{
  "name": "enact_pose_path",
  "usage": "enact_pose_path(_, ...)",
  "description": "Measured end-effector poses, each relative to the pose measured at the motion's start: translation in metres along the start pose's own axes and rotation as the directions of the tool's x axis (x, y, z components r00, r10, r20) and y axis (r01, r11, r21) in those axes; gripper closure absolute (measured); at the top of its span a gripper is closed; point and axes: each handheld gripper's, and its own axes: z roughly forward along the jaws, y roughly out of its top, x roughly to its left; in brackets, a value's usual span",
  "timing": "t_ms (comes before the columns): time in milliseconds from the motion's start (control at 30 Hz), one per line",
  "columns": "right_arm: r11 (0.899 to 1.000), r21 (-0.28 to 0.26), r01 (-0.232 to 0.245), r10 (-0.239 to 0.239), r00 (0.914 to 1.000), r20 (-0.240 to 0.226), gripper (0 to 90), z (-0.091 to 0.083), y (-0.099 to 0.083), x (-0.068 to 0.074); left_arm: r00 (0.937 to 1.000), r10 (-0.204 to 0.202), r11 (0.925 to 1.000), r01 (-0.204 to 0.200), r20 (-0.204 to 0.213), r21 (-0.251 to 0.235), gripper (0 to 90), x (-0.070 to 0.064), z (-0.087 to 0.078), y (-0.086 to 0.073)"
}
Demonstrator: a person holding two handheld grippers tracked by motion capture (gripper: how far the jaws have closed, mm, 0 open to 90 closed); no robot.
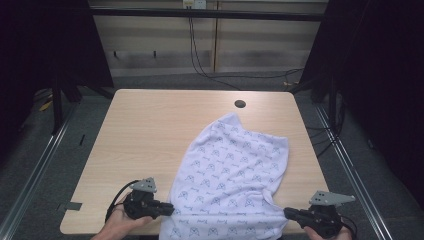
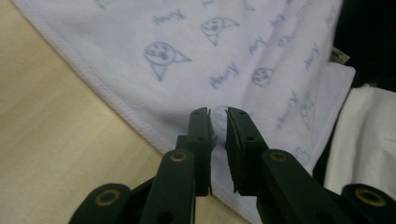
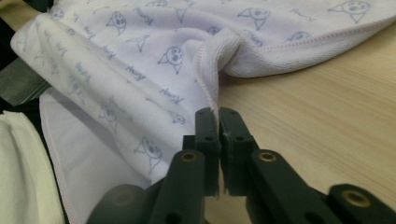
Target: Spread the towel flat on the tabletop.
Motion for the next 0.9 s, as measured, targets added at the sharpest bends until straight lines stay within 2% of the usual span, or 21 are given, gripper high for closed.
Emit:
enact_pose_path(33, 1.000, -0.003, -0.003, 0.003, 1.0000, 0.007, 80.0, -0.003, 0.001, 0.001, 0.9999, -0.009, 0.9999, 0.009, 0.007, -0.013, 78.4, 0.002, 0.000, 0.003)
enact_pose_path(67, 1.000, -0.007, 0.000, 0.000, 0.9999, 0.016, 77.6, -0.005, 0.002, 0.001, 1.0000, -0.002, 0.9995, 0.002, 0.000, -0.033, 77.3, 0.006, 0.000, 0.007)
enact_pose_path(133, 1.000, -0.014, 0.005, -0.005, 0.9998, 0.021, 77.5, -0.005, 0.003, 0.001, 0.9998, 0.002, 0.9983, -0.003, -0.018, -0.058, 76.7, 0.015, 0.002, 0.021)
enact_pose_path(200, 1.000, -0.021, 0.008, -0.008, 0.9999, 0.009, 73.4, 0.000, 0.005, 0.002, 0.9973, 0.003, 0.9970, -0.009, -0.073, -0.076, 76.8, 0.029, 0.011, 0.036)
enact_pose_path(233, 1.000, -0.022, 0.009, -0.008, 0.9999, 0.014, 70.7, 0.004, 0.007, 0.004, 0.9974, -0.019, 0.9956, 0.013, -0.069, -0.092, 77.3, 0.037, 0.016, 0.043)
enact_pose_path(267, 0.999, -0.028, 0.018, -0.018, 0.9998, 0.011, 70.2, 0.007, 0.008, 0.004, 0.9959, -0.026, 0.9949, 0.017, -0.087, -0.100, 77.9, 0.044, 0.023, 0.049)
enact_pose_path(300, 0.999, -0.028, 0.018, -0.018, 0.9998, 0.011, 70.2, 0.007, 0.008, 0.004, 0.9959, -0.026, 0.9949, 0.017, -0.087, -0.100, 78.0, 0.044, 0.023, 0.049)
enact_pose_path(333, 0.999, -0.036, 0.014, -0.014, 0.9999, -0.007, 66.6, 0.015, 0.012, 0.005, 0.9931, -0.019, 0.9971, 0.011, -0.115, -0.075, 78.0, 0.056, 0.039, 0.060)
enact_pose_path(467, 0.998, -0.047, 0.040, -0.040, 0.9991, -0.009, 60.5, 0.027, 0.021, 0.009, 0.9870, 0.008, 0.9971, -0.020, -0.161, -0.074, 82.8, 0.060, 0.051, 0.068)
enact_pose_path(500, 0.997, -0.046, 0.056, -0.057, 0.9983, -0.014, 60.0, 0.030, 0.025, 0.011, 0.9827, 0.042, 0.9966, -0.054, -0.180, -0.063, 85.4, 0.058, 0.050, 0.067)
enact_pose_path(567, 0.996, -0.054, 0.067, -0.067, 0.9977, -0.003, 57.2, 0.038, 0.031, 0.013, 0.9784, 0.031, 0.9971, -0.045, -0.205, -0.062, 87.5, 0.058, 0.046, 0.063)
enact_pose_path(600, 0.996, -0.051, 0.072, -0.072, 0.9973, -0.011, 57.2, 0.041, 0.032, 0.013, 0.9784, 0.031, 0.9971, -0.045, -0.205, -0.062, 89.1, 0.058, 0.046, 0.063)
enact_pose_path(633, 0.996, -0.039, 0.086, -0.086, 0.9962, -0.010, 56.6, 0.046, 0.035, 0.013, 0.9773, 0.006, 0.9975, -0.021, -0.212, -0.067, 89.7, 0.061, 0.038, 0.057)
enact_pose_path(700, 0.996, -0.027, 0.080, -0.080, 0.9966, -0.017, 56.4, 0.054, 0.039, 0.014, 0.9740, -0.012, 0.9974, -0.004, -0.226, -0.071, 90.0, 0.064, 0.030, 0.052)
enact_pose_path(767, 0.995, -0.023, 0.098, -0.098, 0.9949, -0.024, 58.0, 0.062, 0.044, 0.014, 0.9714, -0.032, 0.9967, 0.013, -0.235, -0.080, 90.0, 0.065, 0.022, 0.044)
enact_pose_path(800, 0.995, -0.016, 0.101, -0.102, 0.9945, -0.026, 58.7, 0.066, 0.046, 0.015, 0.9674, -0.042, 0.9960, 0.021, -0.250, -0.087, 90.0, 0.065, 0.017, 0.039)
enact_pose_path(900, 0.992, -0.010, 0.122, -0.122, 0.9912, -0.049, 59.0, 0.080, 0.055, 0.019, 0.9615, -0.085, 0.9932, 0.061, -0.261, -0.099, 90.0, 0.063, 0.002, 0.024)
